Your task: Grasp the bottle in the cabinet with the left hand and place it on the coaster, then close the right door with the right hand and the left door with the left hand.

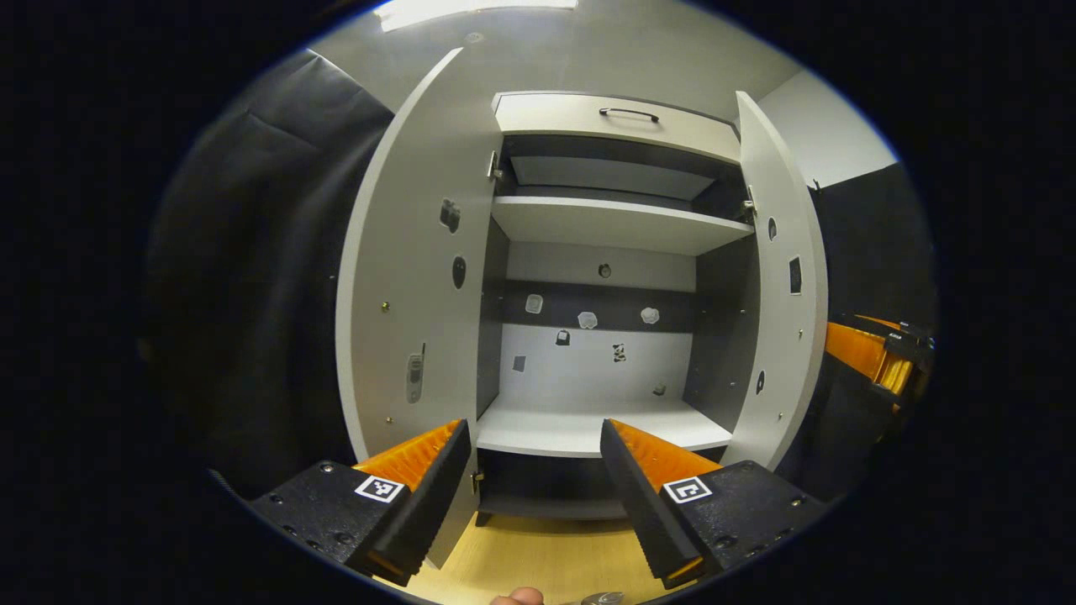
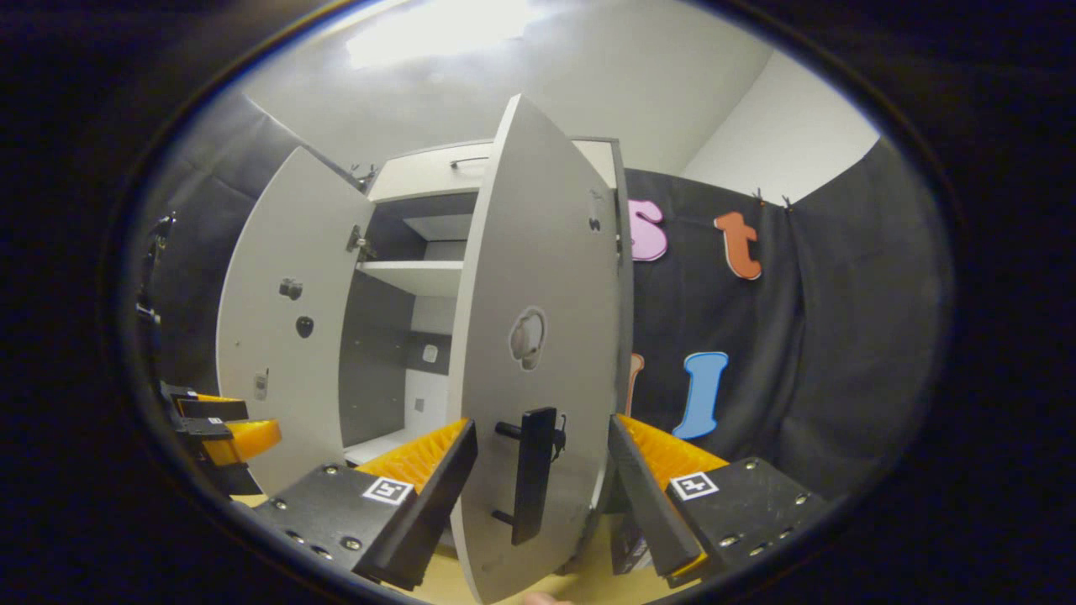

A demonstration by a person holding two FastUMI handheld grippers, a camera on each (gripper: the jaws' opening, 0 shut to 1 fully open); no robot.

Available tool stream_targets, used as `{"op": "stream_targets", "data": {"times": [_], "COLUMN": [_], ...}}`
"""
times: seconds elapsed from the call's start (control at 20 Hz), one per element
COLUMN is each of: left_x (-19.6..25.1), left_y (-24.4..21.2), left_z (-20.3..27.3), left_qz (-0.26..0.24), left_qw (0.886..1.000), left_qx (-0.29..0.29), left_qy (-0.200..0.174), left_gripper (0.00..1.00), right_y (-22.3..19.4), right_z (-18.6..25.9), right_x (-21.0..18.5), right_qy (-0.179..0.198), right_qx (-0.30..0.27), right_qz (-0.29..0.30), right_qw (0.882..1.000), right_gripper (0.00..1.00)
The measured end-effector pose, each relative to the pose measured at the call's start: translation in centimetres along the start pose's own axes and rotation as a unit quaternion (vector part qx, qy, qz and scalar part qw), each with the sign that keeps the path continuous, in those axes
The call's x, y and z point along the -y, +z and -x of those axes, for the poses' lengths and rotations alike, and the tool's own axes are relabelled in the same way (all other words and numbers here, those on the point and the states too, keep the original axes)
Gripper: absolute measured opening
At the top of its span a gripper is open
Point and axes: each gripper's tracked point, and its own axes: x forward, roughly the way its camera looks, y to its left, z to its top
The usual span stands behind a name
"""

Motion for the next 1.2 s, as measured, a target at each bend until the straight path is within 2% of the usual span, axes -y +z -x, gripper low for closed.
{"op": "stream_targets", "data": {"times": [0.1, 0.35, 0.4, 0.6, 0.65, 0.7, 0.8, 1.05, 1.1, 1.2], "left_x": [-0.7, -2.5, -2.9, -4.3, -4.8, -5.1, -5.9, -8.1, -8.5, -9.6], "left_y": [-0.1, -0.2, -0.1, 0.3, 0.6, 0.9, 1.5, 2.9, 3.0, 3.0], "left_z": [0.1, 0.8, 0.9, 1.6, 1.6, 1.7, 2.1, 2.7, 2.8, 3.0], "left_qz": [0.001, -0.003, -0.003, -0.002, -0.002, -0.002, -0.003, -0.001, -0.001, -0.001], "left_qw": [1.0, 0.999, 0.999, 0.998, 0.998, 0.997, 0.996, 0.992, 0.992, 0.99], "left_qx": [-0.002, -0.002, -0.001, 0.007, 0.014, 0.019, 0.028, 0.049, 0.051, 0.052], "left_qy": [0.008, 0.032, 0.036, 0.059, 0.065, 0.071, 0.084, 0.113, 0.119, 0.131], "left_gripper": [0.96, 0.96, 0.96, 0.96, 0.92, 0.96, 0.92, 0.92, 0.96, 0.96], "right_y": [0.1, 0.3, 0.2, -0.6, -0.7, -0.9, -1.2, -1.7, -1.8, -2.0], "right_z": [-0.4, -1.2, -1.4, -1.9, -2.0, -2.0, -2.2, -2.5, -2.6, -2.9], "right_x": [-1.8, -4.4, -4.6, -4.9, -5.0, -4.8, -4.7, -5.1, -5.3, -5.7], "right_qy": [0.023, 0.045, 0.048, 0.055, 0.055, 0.054, 0.053, 0.059, 0.061, 0.065], "right_qx": [0.006, 0.017, 0.017, 0.007, 0.005, 0.004, 0.001, -0.005, -0.005, -0.007], "right_qz": [0.003, 0.022, 0.021, 0.018, 0.02, 0.022, 0.02, 0.007, 0.006, 0.003], "right_qw": [1.0, 0.999, 0.998, 0.998, 0.998, 0.998, 0.998, 0.998, 0.998, 0.998], "right_gripper": [0.95, 0.93, 0.95, 0.95, 0.95, 0.95, 0.95, 0.95, 0.95, 0.95]}}
